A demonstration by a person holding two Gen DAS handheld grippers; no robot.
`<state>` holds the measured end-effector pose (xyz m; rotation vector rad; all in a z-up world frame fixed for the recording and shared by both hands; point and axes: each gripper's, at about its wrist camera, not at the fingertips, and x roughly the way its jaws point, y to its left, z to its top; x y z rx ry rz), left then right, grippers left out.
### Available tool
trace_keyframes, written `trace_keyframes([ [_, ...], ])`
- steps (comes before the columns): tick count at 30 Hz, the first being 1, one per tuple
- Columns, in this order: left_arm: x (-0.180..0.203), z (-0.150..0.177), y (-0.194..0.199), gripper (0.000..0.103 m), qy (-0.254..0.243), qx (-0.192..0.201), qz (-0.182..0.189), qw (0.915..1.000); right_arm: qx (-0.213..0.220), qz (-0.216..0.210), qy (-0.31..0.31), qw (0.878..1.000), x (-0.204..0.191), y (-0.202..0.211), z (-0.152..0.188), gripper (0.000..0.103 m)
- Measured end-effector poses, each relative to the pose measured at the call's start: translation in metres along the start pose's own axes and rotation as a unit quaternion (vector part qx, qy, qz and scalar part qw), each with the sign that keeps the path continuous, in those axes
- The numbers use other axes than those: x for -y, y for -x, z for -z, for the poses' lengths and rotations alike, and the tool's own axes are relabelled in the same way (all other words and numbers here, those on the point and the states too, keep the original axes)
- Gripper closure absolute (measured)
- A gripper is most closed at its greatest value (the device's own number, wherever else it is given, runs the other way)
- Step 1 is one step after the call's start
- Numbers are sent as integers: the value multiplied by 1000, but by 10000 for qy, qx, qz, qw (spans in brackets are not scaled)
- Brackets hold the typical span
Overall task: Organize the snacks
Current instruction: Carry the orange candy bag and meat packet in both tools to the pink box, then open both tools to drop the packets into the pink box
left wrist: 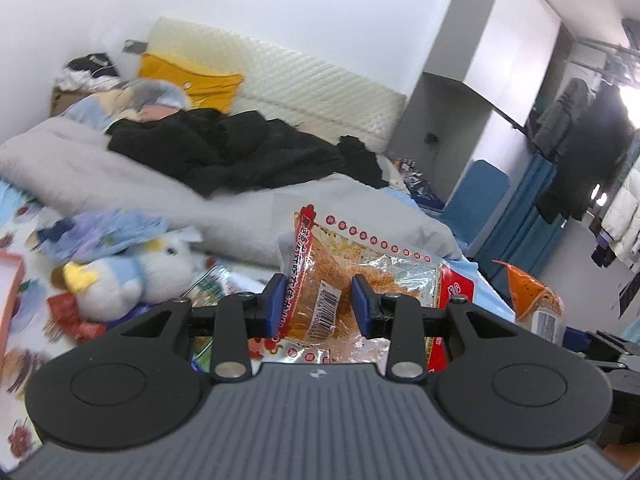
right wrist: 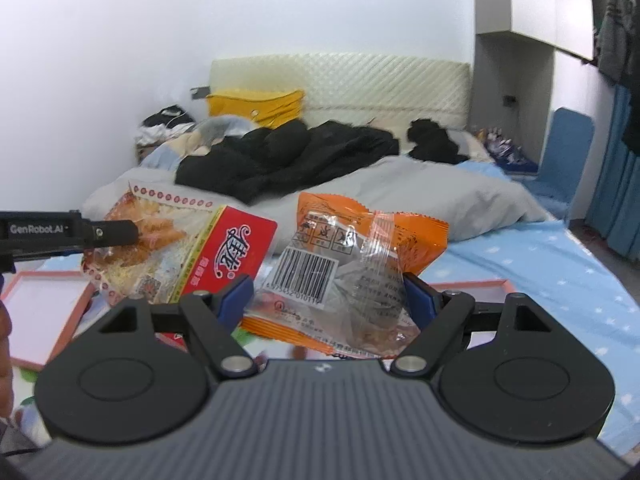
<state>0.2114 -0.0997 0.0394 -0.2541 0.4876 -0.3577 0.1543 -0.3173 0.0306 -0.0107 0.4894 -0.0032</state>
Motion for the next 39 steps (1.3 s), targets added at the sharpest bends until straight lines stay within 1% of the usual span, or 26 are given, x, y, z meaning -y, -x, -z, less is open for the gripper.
trace_keyframes([
  [4,22,-3,-24,62,-123,-123,135,9998,28,165,-78,9998,17,-3,1,21],
  [8,44,1,-51,62,-244,-308,300,9988,-2,386,-141,9992,33,-8,6,21],
  [11,58,10,-76,62,-373,-529,421,9970,-103,581,-194,9981,50,-19,13,21],
  [15,73,24,-111,62,-557,-808,523,9938,-371,815,-247,9957,71,-39,25,21],
  [17,78,32,-128,62,-617,-977,584,9916,-516,878,-324,9943,81,-48,32,21],
  [20,82,46,-155,62,-637,-1344,700,9864,-726,956,-374,9921,90,-60,44,21],
  [22,85,56,-173,62,-678,-1665,798,9805,-897,993,-396,9902,95,-70,51,21],
  [25,86,71,-194,62,-708,-1973,800,9745,-1157,1059,-393,9868,99,-82,64,21],
  [27,88,79,-205,62,-724,-2161,789,9705,-1346,1026,-443,9846,102,-91,72,21],
  [33,88,96,-220,62,-924,-2406,686,9638,-1664,1048,-634,9784,111,-105,93,21],
  [36,90,96,-220,62,-985,-2440,637,9627,-1793,1048,-712,9756,113,-104,99,21],
  [39,90,93,-217,62,-1002,-2422,606,9631,-1793,1078,-795,9746,116,-103,99,20],
])
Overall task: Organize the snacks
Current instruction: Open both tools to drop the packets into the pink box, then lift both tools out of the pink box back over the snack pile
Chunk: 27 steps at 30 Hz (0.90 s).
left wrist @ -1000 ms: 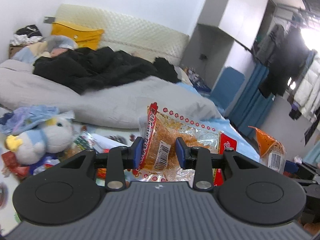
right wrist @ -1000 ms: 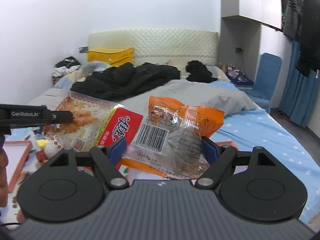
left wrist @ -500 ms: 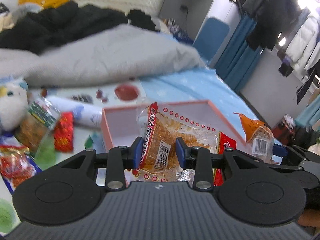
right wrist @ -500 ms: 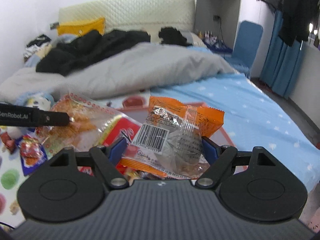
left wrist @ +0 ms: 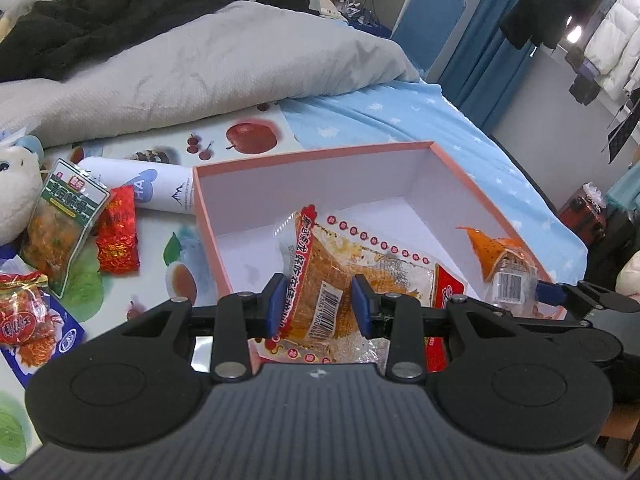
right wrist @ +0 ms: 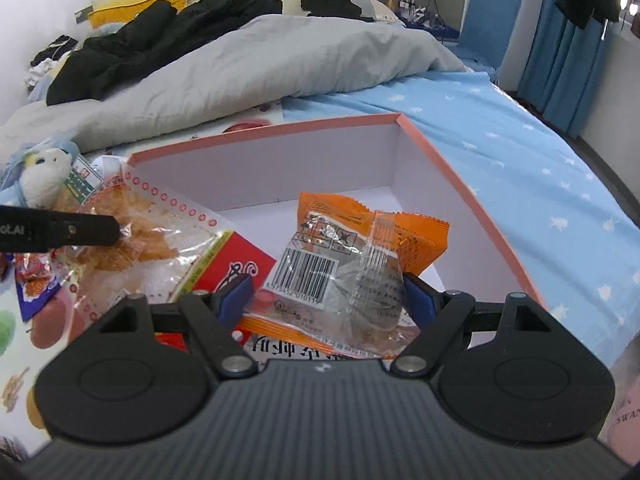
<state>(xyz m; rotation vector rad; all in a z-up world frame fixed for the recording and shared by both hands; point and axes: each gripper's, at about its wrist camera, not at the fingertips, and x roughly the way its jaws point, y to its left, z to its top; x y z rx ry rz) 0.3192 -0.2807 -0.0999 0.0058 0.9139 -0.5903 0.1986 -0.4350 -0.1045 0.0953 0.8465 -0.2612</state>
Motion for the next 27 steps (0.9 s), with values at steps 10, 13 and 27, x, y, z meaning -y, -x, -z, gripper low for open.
trace_keyframes([
  [10,-10,-2,16,31,178,80,30,9998,41,-157,-284,9995,9,0,-3,0],
  [13,-10,-3,26,30,104,171,-11,9998,107,-278,-424,9987,10,6,-5,0],
  [27,-14,-8,100,29,-56,937,-71,9956,910,-613,-320,9935,-15,68,-28,0],
])
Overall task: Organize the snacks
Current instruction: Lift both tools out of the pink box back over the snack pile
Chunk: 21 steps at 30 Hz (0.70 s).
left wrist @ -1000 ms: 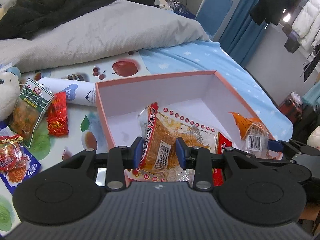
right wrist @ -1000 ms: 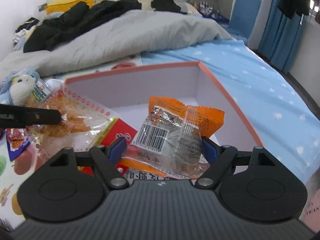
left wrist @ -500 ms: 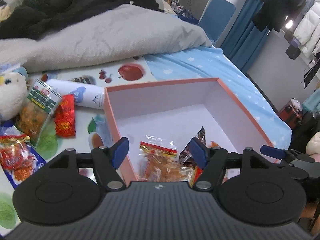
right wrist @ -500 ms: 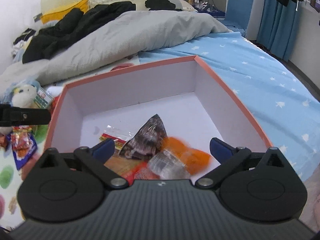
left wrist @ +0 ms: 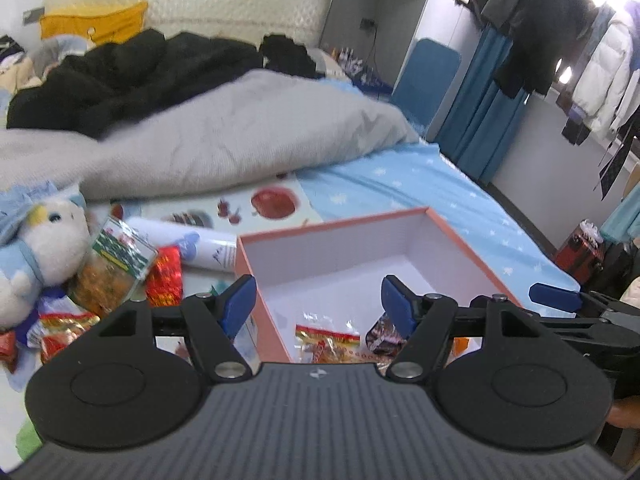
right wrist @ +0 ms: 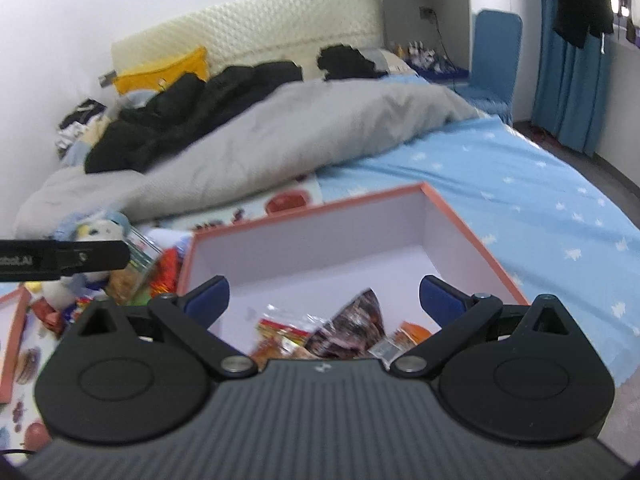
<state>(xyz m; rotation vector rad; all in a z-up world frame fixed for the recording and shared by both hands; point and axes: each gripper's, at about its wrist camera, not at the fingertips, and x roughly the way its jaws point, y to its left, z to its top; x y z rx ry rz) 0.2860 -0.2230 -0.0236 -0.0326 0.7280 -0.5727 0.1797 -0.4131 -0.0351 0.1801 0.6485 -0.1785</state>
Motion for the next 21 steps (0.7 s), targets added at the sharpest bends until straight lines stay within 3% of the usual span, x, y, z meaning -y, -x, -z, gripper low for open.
trace_keyframes([
  [7,-11,3,39,29,35,322,-100,9994,375,-219,73,9990,-23,22,-8,0],
  [21,-64,16,110,29,452,888,-314,9945,736,-688,144,9948,-78,42,-3,0],
])
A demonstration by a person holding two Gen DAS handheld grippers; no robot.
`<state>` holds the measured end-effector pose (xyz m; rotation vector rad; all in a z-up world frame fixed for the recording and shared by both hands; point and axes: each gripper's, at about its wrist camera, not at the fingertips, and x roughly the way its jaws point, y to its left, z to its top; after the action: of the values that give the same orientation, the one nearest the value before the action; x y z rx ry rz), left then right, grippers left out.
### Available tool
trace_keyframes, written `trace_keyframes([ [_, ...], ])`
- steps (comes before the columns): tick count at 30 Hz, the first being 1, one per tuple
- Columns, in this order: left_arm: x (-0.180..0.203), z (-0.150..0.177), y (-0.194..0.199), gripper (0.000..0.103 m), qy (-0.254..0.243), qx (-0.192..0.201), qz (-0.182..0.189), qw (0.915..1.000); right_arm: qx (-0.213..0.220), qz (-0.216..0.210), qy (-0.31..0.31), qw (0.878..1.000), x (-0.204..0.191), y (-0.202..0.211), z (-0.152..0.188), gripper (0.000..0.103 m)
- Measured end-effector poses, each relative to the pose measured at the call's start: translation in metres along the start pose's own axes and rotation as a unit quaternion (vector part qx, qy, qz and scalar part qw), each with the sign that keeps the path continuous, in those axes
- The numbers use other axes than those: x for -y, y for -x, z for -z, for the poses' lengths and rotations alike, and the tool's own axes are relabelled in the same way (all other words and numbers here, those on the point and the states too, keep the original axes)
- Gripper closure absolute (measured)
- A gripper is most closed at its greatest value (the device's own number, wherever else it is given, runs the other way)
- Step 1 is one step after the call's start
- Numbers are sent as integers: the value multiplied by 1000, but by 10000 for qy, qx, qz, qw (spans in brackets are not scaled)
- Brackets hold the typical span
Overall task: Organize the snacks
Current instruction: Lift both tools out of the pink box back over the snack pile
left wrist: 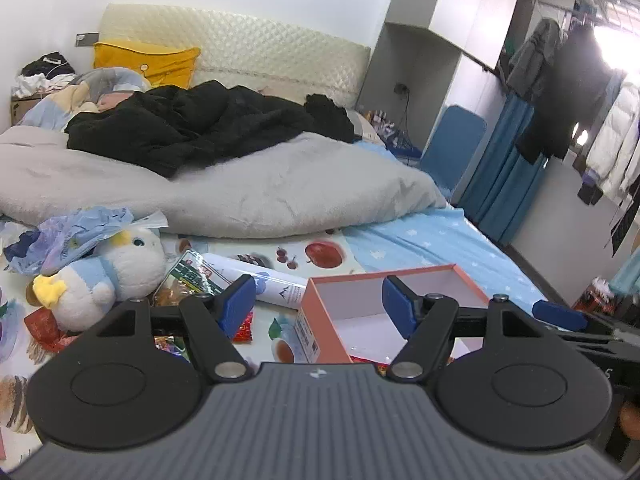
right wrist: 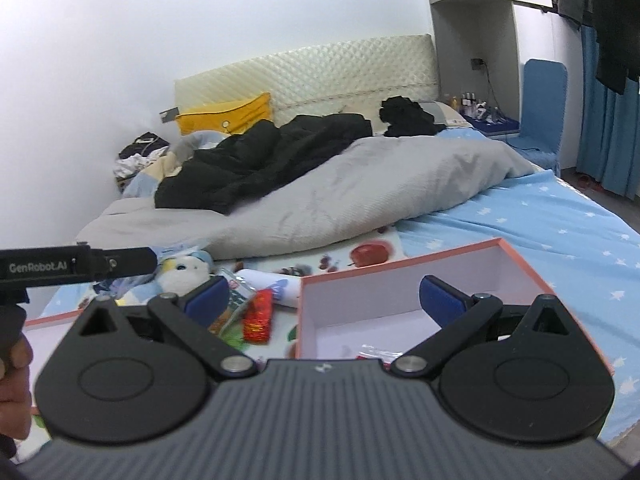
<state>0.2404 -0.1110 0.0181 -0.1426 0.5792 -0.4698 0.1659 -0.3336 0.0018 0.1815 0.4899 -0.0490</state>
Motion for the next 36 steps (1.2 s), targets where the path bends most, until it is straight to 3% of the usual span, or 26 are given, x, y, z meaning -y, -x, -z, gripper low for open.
trace_keyframes([
  [6,-22,16,16,29,125,54,-43,9999,-31,-150,110,9998,-21,-3,16,0],
  [11,-40,30,23,29,156,169,-311,9993,-83,-323,325,9989,-40,-3,27,0],
  [17,-59,49,34,28,38,124,-474,9988,-222,-573,499,9969,-67,-6,45,0],
  [25,-99,85,51,29,262,4,-705,9972,-339,-885,510,9942,-99,-6,73,0],
  [30,-122,106,54,28,477,-118,-799,9956,-533,-936,588,9924,-117,-10,95,5],
  [36,-134,119,62,28,379,-238,-886,9951,-617,-794,686,9926,-131,-13,115,5],
])
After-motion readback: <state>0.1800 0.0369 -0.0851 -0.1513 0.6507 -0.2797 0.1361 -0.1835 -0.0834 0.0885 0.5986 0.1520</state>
